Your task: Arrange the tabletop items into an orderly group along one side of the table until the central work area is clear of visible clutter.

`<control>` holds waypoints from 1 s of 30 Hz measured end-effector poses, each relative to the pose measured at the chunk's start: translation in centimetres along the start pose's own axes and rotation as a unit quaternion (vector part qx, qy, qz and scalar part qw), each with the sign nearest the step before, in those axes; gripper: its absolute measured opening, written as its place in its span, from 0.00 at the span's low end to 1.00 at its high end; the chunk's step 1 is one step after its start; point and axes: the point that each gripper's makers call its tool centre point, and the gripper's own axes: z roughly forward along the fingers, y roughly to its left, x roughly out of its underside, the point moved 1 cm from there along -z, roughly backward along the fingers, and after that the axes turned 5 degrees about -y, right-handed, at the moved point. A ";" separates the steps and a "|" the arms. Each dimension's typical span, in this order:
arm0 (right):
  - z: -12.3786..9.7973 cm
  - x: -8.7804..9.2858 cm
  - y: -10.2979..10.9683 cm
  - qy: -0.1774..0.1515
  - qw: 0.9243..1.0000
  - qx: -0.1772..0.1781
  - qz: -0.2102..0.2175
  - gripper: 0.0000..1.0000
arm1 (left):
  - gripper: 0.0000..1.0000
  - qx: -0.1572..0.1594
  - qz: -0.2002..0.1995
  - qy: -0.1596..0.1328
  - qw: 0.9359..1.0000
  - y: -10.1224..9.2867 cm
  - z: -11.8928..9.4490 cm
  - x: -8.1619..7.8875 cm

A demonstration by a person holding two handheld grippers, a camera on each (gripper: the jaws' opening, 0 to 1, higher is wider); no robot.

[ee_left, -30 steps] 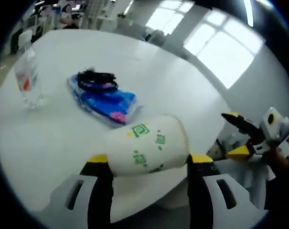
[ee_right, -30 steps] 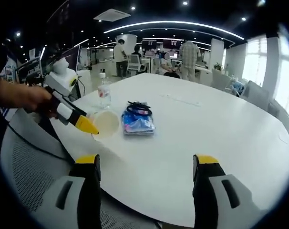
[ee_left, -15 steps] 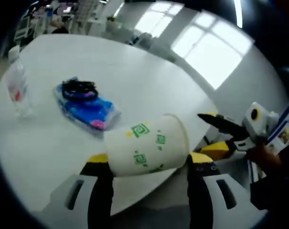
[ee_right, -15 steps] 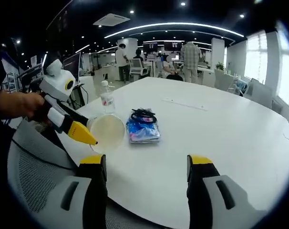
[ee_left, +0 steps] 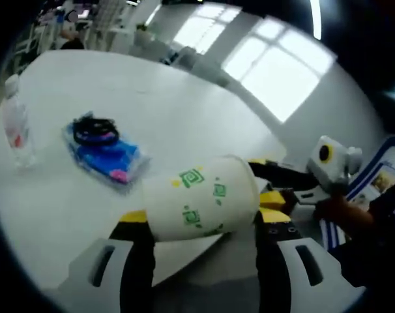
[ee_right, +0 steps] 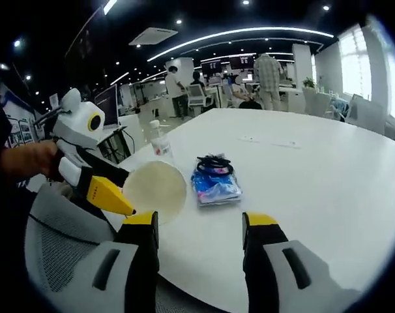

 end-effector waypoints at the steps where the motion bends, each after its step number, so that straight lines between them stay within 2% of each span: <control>1: 0.0 0.0 0.0 -0.001 1.000 -0.001 0.003 0.46 | 0.59 0.003 -0.002 0.000 1.000 -0.1 0.0 0.0; 10: 0.1 -0.2 0.5 -0.009 0.999 -0.017 0.035 0.34 | 0.59 0.033 -0.007 0.004 0.999 -1.3 -0.2 0.3; 12: 0.1 -0.2 0.6 -0.009 0.999 -0.020 0.041 0.29 | 0.59 0.048 -0.008 0.003 0.999 -1.8 -0.3 0.3; 15: 0.1 -0.2 0.8 -0.008 0.999 -0.023 0.040 0.24 | 0.59 0.047 -0.004 0.008 0.999 -1.8 -0.3 0.5; 22: 0.1 -0.3 1.1 -0.008 0.999 -0.030 0.031 0.13 | 0.59 0.066 -0.001 0.015 0.998 -2.5 -0.3 0.9; 30: 0.2 -0.3 1.7 -0.007 0.999 -0.042 0.032 0.08 | 0.59 0.084 -0.001 0.023 0.996 -3.0 -0.2 1.4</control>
